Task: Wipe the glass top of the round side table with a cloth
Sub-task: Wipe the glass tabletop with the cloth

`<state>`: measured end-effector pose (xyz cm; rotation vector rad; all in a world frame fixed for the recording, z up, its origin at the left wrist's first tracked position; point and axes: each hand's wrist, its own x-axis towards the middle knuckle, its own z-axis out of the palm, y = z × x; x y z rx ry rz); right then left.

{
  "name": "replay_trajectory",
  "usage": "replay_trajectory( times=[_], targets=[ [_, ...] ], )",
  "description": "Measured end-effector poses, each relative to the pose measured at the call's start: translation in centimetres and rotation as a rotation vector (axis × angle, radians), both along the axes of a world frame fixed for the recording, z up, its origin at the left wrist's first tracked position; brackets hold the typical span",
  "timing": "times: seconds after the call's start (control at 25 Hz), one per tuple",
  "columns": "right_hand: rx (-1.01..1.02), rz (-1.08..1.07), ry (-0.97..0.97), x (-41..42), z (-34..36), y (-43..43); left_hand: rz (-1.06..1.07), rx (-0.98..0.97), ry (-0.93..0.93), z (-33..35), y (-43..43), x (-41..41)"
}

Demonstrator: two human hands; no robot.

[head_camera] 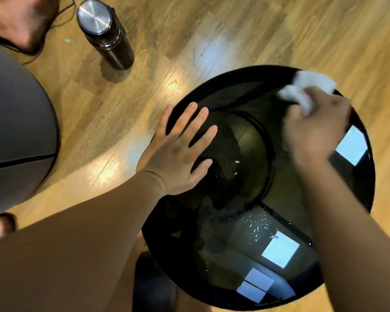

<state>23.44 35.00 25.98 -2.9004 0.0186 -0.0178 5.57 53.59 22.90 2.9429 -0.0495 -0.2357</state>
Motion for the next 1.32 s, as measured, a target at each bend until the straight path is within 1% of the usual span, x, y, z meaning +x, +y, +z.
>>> replay_trajectory(
  times=[0.04, 0.08, 0.12, 0.16, 0.2, 0.24, 0.28, 0.32, 0.36, 0.4, 0.44, 0.52, 0.56, 0.64, 0.68, 0.72, 0.84, 0.88, 0.92, 1.0, 1.08, 1.16, 1.24, 1.28, 1.32],
  targets=[
    [0.049, 0.104, -0.004, -1.9, 0.3, 3.7, -0.042, -0.003, 0.005, 0.0, -0.1, 0.0],
    [0.111, 0.259, 0.042, -3.9, 0.3, 6.9, -0.026, 0.041, 0.037, 0.4, -1.0, 1.2],
    [0.153, 0.465, 0.094, -5.9, 0.1, 9.5, 0.079, 0.108, 0.062, 0.6, -2.3, 2.5],
    [0.177, 0.670, 0.087, -7.4, 0.0, 11.2, 0.325, 0.078, 0.139, 1.8, -3.6, 4.7],
    [0.170, 0.808, 0.047, -7.6, -0.3, 11.3, 0.558, -0.038, 0.223, 3.2, -3.6, 6.4],
    [0.164, 0.843, 0.018, -6.7, -0.5, 10.3, 0.600, -0.034, 0.225, 3.0, -3.4, 6.4],
    [0.145, 0.788, 0.019, -5.3, -0.4, 8.1, 0.395, 0.032, 0.160, 1.4, -3.2, 4.6],
    [0.112, 0.687, 0.026, -3.6, -0.9, 4.6, 0.119, 0.014, 0.073, 0.2, -2.3, 2.4],
    [0.066, 0.561, 0.029, -1.6, -0.6, 0.7, -0.013, -0.008, 0.044, 0.1, -1.3, 0.9],
    [0.018, 0.440, 0.040, 0.1, -0.3, -3.7, -0.028, -0.003, 0.024, 0.4, 0.0, -0.1],
    [-0.041, 0.346, 0.053, 1.2, 0.3, -7.3, 0.008, 0.008, 0.032, 0.3, 0.3, -0.3],
    [-0.097, 0.182, 0.102, 2.3, 1.1, -11.4, 0.046, 0.006, 0.039, 0.0, -0.6, 0.3],
    [-0.106, 0.070, 0.098, 2.3, 1.1, -11.5, 0.025, 0.000, 0.039, 0.2, -1.1, 0.8],
    [-0.079, -0.125, 0.034, 1.3, 0.7, -8.1, 0.015, 0.031, 0.050, 0.1, -0.6, 0.6],
    [-0.047, -0.135, 0.022, 0.3, 0.8, -4.9, 0.028, 0.044, 0.043, 0.0, -0.3, 0.5],
    [-0.008, -0.055, 0.029, -0.9, 0.7, -1.4, 0.023, 0.047, 0.036, -0.1, -0.2, 0.4],
    [0.049, 0.362, 0.061, -6.1, -0.2, 8.0, 0.001, 0.025, 0.026, 0.2, -0.9, 0.8],
    [0.063, 0.463, 0.049, -6.7, -0.3, 9.1, 0.008, 0.025, 0.026, 0.2, -0.8, 0.7],
    [0.061, 0.535, 0.051, -6.2, -0.3, 8.5, 0.009, 0.034, 0.033, 0.2, -0.8, 0.7],
    [-0.016, 0.580, 0.048, -4.1, -0.2, 3.6, 0.012, 0.058, 0.033, 0.4, -0.7, 0.7],
    [-0.132, 0.478, 0.039, -1.8, 0.1, -3.5, 0.016, 0.070, 0.040, 0.4, -0.6, 0.6],
    [-0.153, 0.223, 0.073, -0.2, 1.1, -9.4, 0.012, 0.065, 0.045, 0.4, -0.7, 0.6],
    [-0.103, -0.052, 0.086, 0.2, 1.3, -10.9, 0.011, 0.069, 0.046, 0.3, -0.6, 0.7],
    [-0.085, -0.118, 0.076, 0.1, 1.0, -9.8, 0.008, 0.068, 0.045, 0.3, -0.6, 0.7],
    [-0.074, -0.129, 0.063, -0.3, 0.6, -7.8, 0.006, 0.069, 0.044, 0.3, -0.7, 0.8]
  ],
)
